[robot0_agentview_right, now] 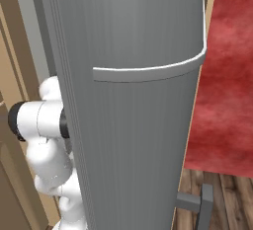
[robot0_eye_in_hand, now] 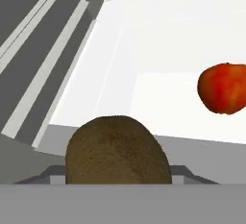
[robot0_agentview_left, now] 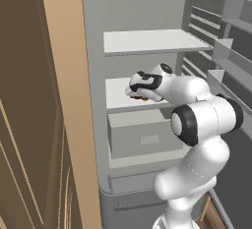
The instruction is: Place the mustard and mustard from the counter to the top shelf of the fridge. If the existing items in the fridge are on the top shelf, move them to other shelves.
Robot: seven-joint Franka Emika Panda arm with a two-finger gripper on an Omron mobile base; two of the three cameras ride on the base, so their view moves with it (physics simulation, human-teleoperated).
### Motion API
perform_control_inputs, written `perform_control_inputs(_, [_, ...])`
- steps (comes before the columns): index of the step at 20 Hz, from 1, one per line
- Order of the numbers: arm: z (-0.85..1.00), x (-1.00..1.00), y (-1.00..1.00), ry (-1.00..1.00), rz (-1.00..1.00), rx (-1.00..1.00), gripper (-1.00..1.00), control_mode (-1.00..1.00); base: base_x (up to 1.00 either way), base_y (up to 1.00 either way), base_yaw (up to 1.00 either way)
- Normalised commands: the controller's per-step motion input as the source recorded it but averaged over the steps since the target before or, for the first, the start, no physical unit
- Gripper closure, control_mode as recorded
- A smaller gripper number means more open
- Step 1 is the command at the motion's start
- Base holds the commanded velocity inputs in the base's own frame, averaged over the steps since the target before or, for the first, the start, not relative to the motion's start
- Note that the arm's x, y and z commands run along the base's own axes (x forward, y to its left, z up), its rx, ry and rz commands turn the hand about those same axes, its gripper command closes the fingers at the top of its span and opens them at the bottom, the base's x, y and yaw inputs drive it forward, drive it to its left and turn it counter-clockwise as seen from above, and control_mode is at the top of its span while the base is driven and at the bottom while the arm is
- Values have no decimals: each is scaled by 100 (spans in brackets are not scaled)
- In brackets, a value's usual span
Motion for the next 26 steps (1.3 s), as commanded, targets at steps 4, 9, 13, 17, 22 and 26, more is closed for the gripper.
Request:
perform_control_inputs(4, [-30, 82, 23, -10, 0, 0, 100, -100, 0, 0, 0])
perform_control_inputs(9, [-43, 84, 25, -13, 0, -2, 100, -100, 0, 0, 0])
perform_control_inputs(13, [-49, 92, 20, -15, 0, -4, 100, -100, 0, 0, 0])
perform_control_inputs(17, [-41, 100, 7, -14, 0, -1, 100, -100, 0, 0, 0])
perform_control_inputs(22, [-8, 58, 0, -4, 0, 0, -100, -100, 0, 0, 0])
perform_control_inputs(26, [0, 16, 0, 1, 0, 0, -100, -100, 0, 0, 0])
